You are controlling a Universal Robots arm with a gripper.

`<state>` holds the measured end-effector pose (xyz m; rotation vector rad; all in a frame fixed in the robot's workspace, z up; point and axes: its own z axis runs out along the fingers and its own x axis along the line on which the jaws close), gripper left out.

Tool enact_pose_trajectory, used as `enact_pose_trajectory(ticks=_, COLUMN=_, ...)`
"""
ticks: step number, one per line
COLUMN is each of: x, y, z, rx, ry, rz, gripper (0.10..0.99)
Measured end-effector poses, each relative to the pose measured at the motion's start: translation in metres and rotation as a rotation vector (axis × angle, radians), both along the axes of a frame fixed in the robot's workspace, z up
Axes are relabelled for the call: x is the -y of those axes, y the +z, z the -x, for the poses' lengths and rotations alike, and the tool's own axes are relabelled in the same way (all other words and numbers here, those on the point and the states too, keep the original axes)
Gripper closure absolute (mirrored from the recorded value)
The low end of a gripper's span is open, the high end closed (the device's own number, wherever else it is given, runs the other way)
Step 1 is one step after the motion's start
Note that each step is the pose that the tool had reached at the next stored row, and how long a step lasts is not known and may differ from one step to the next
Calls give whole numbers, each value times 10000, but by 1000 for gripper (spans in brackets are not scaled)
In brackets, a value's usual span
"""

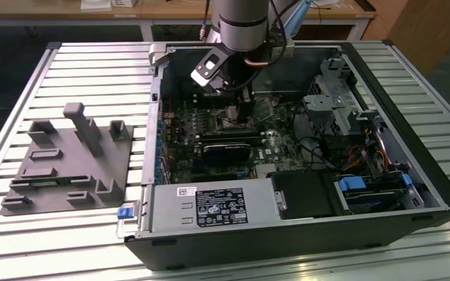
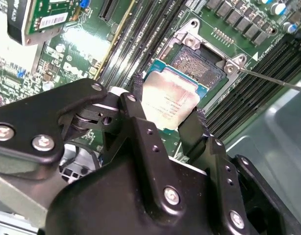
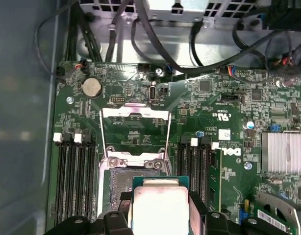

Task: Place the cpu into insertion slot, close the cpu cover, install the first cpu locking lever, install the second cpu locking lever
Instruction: 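Place the cpu into insertion slot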

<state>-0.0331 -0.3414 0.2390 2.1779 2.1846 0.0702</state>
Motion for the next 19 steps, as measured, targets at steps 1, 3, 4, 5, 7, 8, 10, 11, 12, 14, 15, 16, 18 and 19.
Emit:
enact_pose_trajectory(ticks=1, x=-7, y=-1, z=-1, rx=0, ry=-64, rz=0, gripper=545)
enact_pose_trajectory(ticks=3, x=-26, y=-5, z=-3, rx=0, ry=-157, rz=2, gripper=545)
enact_pose_trajectory(ticks=4, x=-36, y=-6, z=-4, rx=0, ry=-192, rz=3, gripper=545)
enact_pose_trajectory(ticks=5, x=-47, y=-8, z=-4, rx=0, ry=-228, rz=3, gripper=545)
enact_pose_trajectory(ticks=7, x=-69, y=-13, z=-6, rx=0, ry=-288, rz=5, gripper=545)
enact_pose_trajectory(ticks=8, x=-76, y=-20, z=-6, rx=0, ry=-307, rz=5, gripper=545)
enact_pose_trajectory(ticks=10, x=-81, y=-51, z=-6, rx=9, ry=-313, rz=9, gripper=545)
enact_pose_trajectory(ticks=11, x=-83, y=-66, z=-6, rx=23, ry=-313, rz=18, gripper=545)
enact_pose_trajectory(ticks=12, x=-83, y=-82, z=-6, rx=40, ry=-312, rz=23, gripper=545)
enact_pose_trajectory(ticks=14, x=-83, y=-112, z=-5, rx=81, ry=-313, rz=26, gripper=545)
enact_pose_trajectory(ticks=15, x=-84, y=-126, z=-5, rx=108, ry=-313, rz=26, gripper=545)
enact_pose_trajectory(ticks=16, x=-84, y=-139, z=-4, rx=138, ry=-313, rz=26, gripper=545)
enact_pose_trajectory(ticks=18, x=-84, y=-157, z=-2, rx=190, ry=-313, rz=47, gripper=545)
enact_pose_trajectory(ticks=19, x=-86, y=-160, z=0, rx=201, ry=-313, rz=66, gripper=545)
